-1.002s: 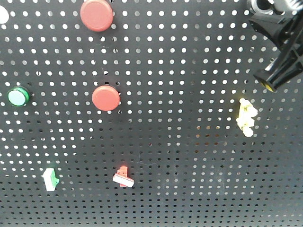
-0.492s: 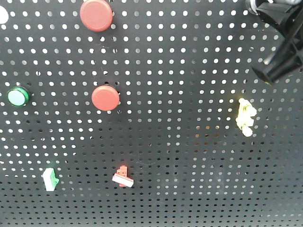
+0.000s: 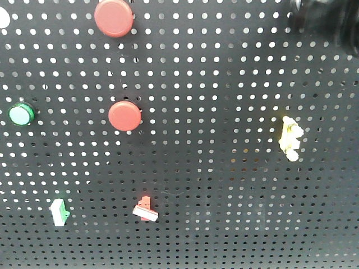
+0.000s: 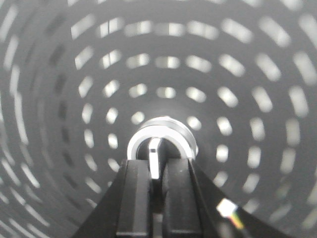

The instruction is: Rotate knob clockwise with right arm

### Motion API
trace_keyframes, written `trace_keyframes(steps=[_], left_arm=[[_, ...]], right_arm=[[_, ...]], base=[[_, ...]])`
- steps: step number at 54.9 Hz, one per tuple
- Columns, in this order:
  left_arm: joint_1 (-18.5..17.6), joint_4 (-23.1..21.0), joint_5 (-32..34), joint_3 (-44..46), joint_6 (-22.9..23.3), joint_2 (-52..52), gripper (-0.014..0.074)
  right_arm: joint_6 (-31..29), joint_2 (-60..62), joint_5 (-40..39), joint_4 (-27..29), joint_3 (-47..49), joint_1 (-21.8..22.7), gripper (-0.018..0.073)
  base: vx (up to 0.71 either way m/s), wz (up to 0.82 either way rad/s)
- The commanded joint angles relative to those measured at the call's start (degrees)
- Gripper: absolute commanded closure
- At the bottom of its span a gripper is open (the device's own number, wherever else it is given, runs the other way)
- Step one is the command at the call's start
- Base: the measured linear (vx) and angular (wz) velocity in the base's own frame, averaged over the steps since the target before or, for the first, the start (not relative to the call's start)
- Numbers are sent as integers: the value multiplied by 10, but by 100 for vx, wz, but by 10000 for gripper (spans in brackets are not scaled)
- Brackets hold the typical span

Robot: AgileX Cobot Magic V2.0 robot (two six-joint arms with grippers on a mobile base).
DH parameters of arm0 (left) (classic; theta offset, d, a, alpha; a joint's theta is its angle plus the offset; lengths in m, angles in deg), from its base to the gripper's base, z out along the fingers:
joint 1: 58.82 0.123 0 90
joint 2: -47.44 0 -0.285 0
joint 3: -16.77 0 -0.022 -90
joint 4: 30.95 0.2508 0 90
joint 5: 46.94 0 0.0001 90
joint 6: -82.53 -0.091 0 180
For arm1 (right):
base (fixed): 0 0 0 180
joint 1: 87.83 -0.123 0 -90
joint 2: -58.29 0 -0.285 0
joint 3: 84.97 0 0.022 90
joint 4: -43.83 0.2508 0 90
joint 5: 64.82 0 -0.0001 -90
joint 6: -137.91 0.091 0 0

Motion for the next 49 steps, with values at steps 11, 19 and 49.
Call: trace_keyframes(steps=[11, 19, 49], left_arm=[[1, -4, 49, -6, 3, 6, 603], [1, -4, 49, -6, 3, 6, 603], [1, -4, 49, -6, 3, 6, 603]], right_arm=[[330, -8, -101, -29, 15, 2, 568], [399, -8, -100, -74, 15, 2, 568], [356, 17, -95, -171, 15, 2, 293]], base=[[0, 0], [0, 0], [0, 0]])
